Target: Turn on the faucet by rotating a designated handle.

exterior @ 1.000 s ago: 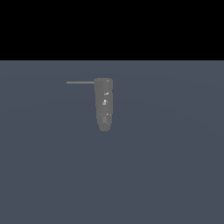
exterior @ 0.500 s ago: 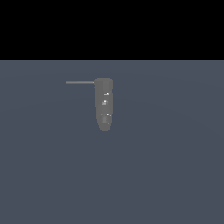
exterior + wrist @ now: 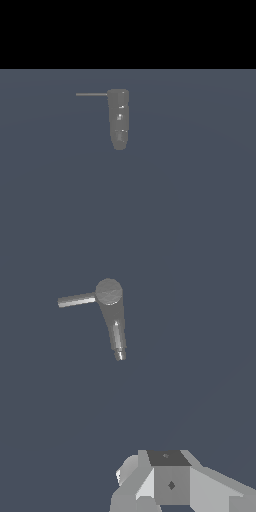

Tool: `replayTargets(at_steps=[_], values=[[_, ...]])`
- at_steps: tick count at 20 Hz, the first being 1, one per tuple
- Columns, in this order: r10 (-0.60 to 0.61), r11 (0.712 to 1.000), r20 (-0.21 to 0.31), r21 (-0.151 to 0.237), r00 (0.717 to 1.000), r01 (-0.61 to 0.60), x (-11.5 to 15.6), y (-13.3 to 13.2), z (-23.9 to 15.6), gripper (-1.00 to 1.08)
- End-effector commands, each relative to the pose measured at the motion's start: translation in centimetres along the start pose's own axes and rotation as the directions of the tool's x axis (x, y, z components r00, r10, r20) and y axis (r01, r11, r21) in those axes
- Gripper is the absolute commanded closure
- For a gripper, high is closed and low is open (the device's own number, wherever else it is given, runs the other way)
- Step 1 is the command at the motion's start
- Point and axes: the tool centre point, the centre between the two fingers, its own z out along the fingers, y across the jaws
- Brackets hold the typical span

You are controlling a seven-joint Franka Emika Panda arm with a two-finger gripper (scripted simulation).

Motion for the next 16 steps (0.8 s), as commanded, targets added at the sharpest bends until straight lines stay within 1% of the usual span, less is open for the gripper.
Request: replayTargets(at_steps=[1,5,9,12,16], values=[[0.022,1.0,0.004,0.013,1.0,-0.022,0.8,-0.3,0.1,1.08],[0.074,0.996,0.015,0.041,0.997,-0.074,2.6,-0.9,0.4,1.08],[0.145,0.987,0.035,0.071,0.989,-0.147,5.0,-1.7,1.0,1.08],[0.211,0.972,0.056,0.092,0.976,-0.216,7.1,-2.6,1.7,1.08],[0.303,0.944,0.089,0.11,0.949,-0.312,10.1,-3.7,2.9,1.08]])
